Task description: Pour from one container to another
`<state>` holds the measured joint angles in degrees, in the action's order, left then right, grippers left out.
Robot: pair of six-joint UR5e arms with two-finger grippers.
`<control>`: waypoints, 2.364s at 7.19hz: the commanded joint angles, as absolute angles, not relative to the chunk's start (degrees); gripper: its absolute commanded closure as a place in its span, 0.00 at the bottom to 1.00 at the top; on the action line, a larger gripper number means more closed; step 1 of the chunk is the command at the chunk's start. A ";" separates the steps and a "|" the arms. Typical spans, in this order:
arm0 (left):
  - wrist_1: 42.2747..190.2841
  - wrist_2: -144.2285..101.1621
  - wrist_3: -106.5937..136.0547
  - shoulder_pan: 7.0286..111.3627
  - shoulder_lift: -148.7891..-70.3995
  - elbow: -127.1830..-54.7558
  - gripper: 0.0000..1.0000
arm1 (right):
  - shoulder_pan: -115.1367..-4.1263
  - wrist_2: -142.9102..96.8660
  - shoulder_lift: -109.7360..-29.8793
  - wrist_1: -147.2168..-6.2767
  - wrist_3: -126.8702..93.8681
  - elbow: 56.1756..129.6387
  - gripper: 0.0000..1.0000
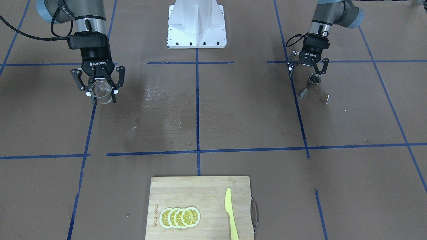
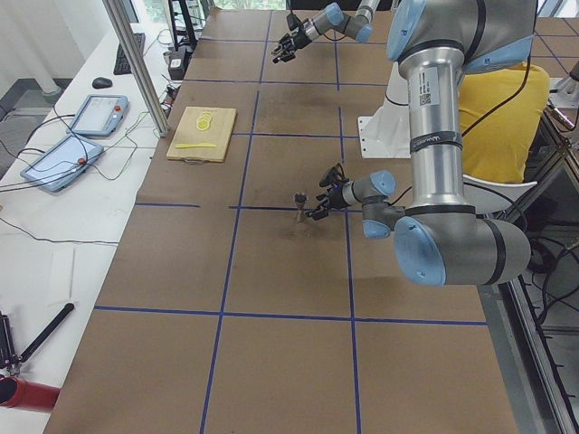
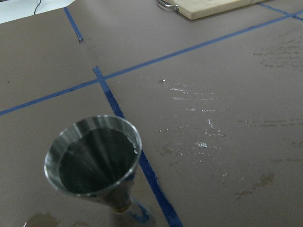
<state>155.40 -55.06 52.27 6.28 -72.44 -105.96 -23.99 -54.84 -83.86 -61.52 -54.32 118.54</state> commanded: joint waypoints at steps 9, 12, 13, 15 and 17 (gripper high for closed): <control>149.06 -95.15 36.04 43.12 -66.61 -103.39 0.00 | -16.91 -47.61 -85.34 -61.52 -64.13 117.87 1.00; 148.45 -118.86 35.69 63.92 -72.23 -96.53 0.00 | -8.98 -37.11 -87.80 -61.52 -71.52 115.06 0.95; 148.27 -120.83 33.33 65.90 -72.68 -95.81 0.00 | -8.62 -36.22 -87.98 -61.52 -72.06 114.70 0.95; 143.64 -121.20 29.72 66.97 -74.17 -95.63 0.00 | -8.35 -32.27 -88.94 -49.24 -78.12 105.62 0.98; 138.89 -124.00 29.53 68.64 -76.72 -95.62 0.00 | -8.35 -31.38 -88.77 -31.95 -73.00 94.08 0.98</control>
<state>141.45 -122.32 29.88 67.75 -75.40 -95.66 -8.40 -32.19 -88.81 -40.37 -76.26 100.11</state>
